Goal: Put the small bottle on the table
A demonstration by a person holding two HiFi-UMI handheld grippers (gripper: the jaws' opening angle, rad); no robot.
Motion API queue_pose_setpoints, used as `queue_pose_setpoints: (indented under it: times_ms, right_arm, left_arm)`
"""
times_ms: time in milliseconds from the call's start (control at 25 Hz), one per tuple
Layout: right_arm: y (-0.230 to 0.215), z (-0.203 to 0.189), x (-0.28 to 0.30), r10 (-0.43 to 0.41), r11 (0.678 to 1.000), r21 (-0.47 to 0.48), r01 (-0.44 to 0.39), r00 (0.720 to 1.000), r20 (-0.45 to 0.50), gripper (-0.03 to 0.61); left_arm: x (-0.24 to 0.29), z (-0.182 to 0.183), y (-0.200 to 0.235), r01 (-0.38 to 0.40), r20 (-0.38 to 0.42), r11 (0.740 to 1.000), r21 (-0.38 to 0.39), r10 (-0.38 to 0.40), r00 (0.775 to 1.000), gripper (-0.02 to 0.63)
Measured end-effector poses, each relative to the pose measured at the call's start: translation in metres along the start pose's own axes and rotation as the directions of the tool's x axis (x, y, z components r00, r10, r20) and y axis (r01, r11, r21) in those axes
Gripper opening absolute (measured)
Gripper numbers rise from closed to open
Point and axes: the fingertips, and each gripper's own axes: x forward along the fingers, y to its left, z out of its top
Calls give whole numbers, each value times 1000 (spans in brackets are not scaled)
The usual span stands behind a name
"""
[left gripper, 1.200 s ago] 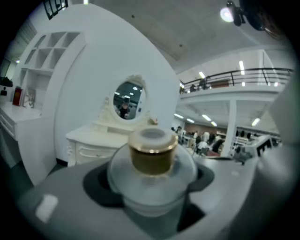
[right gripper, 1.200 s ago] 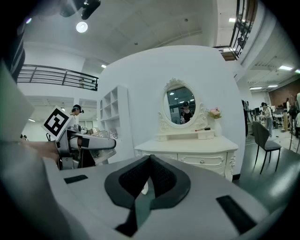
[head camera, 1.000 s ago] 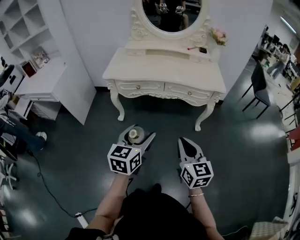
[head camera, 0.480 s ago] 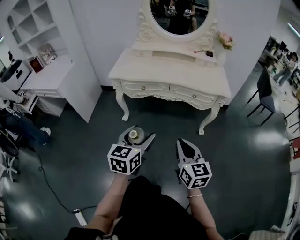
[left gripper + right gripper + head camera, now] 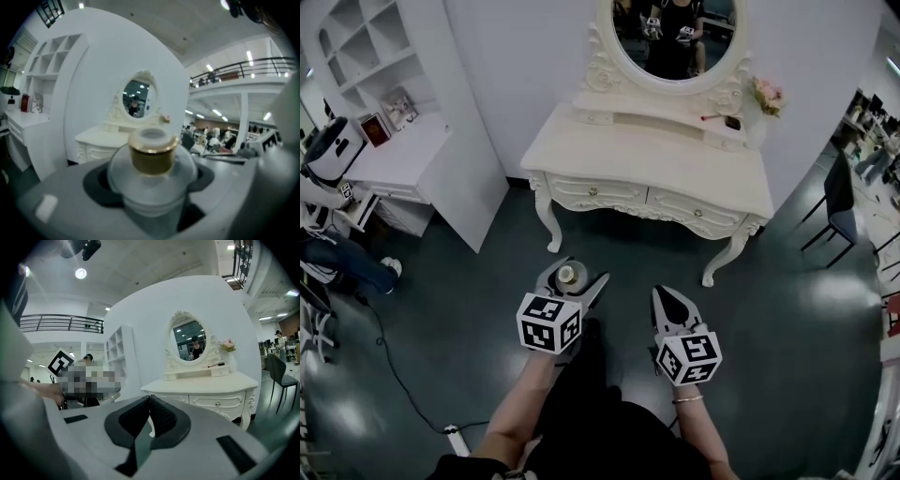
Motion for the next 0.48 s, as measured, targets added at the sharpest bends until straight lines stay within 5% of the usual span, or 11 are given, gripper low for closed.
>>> queue_pose_setpoints:
  times_ms: [480]
  right_arm:
    - [-35, 40, 140, -13, 1000, -6, 13, 1000, -7, 5]
  left_arm:
    - [104, 45, 103, 9, -21, 1000, -7, -10, 1000, 337]
